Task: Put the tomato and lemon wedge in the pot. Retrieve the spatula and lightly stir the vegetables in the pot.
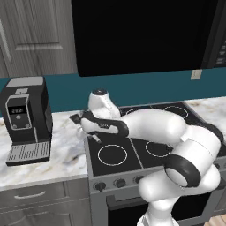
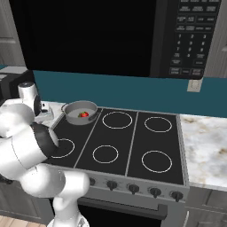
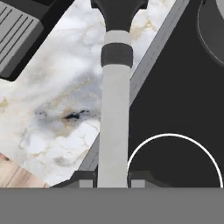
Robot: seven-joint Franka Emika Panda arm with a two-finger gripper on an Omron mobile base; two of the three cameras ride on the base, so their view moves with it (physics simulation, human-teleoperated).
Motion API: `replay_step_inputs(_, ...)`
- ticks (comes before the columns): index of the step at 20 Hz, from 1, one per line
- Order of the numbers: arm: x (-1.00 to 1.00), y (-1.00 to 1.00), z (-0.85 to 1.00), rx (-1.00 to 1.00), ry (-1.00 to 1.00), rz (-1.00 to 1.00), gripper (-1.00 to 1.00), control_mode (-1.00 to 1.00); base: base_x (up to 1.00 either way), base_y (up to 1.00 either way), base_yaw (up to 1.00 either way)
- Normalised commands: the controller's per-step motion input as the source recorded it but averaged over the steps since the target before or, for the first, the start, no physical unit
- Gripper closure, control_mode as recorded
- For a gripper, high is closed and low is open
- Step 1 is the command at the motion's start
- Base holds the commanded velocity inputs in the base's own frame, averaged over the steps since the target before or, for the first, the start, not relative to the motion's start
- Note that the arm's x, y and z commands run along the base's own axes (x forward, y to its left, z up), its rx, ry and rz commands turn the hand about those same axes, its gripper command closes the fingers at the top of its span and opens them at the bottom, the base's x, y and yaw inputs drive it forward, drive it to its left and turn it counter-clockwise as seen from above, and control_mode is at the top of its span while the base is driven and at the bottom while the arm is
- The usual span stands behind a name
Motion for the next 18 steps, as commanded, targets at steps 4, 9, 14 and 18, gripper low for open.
replay_step_inputs(4,-0.23,-0.61,0.60,-0.04,0.00,0.05,1.00,-1.00,0.00,0.00,0.00)
replay_step_inputs(9,-0.29,-0.64,0.38,-0.11,0.00,0.00,1.00,-1.00,0.00,0.00,0.00)
replay_step_inputs(14,-0.07,-0.43,0.27,-0.25,0.09,0.02,1.00,-1.00,0.00,0.00,0.00)
replay_step_inputs(18,0.04,-0.26,0.47,-0.28,0.24,0.05,1.00,-1.00,0.00,0.00,0.00)
